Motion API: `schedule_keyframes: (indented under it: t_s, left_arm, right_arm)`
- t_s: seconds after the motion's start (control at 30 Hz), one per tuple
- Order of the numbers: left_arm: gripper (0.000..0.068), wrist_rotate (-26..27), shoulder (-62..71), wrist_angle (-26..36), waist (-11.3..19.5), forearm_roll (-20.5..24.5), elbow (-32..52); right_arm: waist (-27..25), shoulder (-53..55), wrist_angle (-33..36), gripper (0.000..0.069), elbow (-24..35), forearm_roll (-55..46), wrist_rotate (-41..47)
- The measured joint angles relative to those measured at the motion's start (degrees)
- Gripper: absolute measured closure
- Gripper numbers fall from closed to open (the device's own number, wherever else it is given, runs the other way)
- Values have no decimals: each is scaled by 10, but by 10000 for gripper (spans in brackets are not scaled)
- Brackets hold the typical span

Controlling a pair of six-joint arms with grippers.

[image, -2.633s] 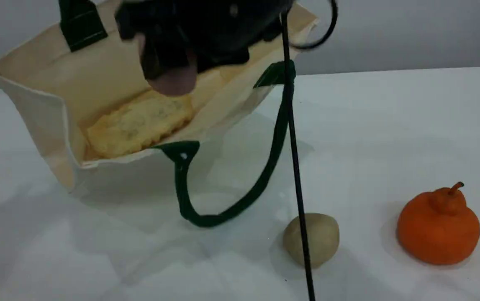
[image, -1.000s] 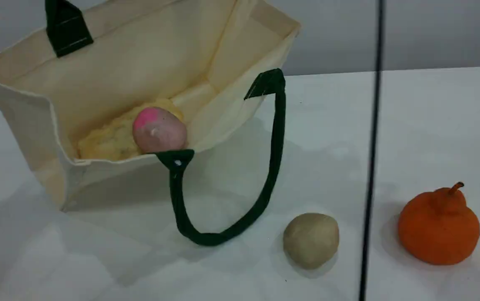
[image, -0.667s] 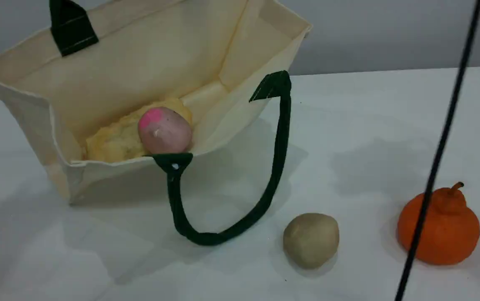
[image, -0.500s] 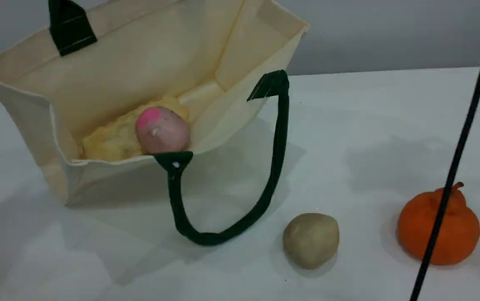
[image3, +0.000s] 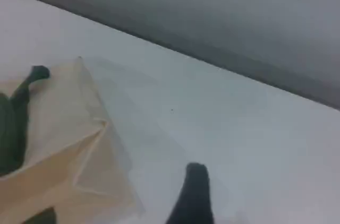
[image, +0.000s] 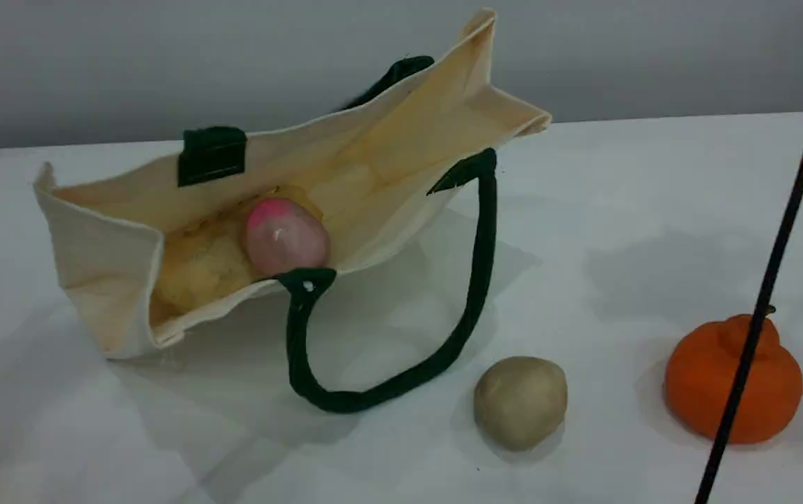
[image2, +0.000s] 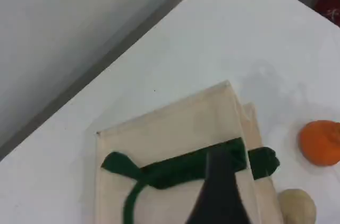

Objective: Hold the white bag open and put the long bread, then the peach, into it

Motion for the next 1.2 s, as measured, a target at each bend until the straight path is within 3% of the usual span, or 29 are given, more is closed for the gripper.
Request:
schedule_keyframes:
  t_s: [0.23, 0.57, 0.67, 0.83, 1.2]
  left_arm:
    - [179, -36, -8, 1, 0, 39, 0]
    - [179, -137, -83, 3, 0, 223, 1]
    - [179, -164, -116, 3, 0, 257, 1]
    - [179, -185, -171, 2, 0, 262, 12]
    - [179, -185, -275, 2, 0, 297, 146]
  right_arm:
    - [-1, -47, 17, 107, 0, -15, 10]
    - [-1, -164, 82, 107, 0, -14, 24]
    - [-1, -205, 108, 107, 0, -14, 25]
    - [-1, -277, 140, 107, 0, -13, 30]
    - [-1, -405, 195, 107, 0, -13, 39]
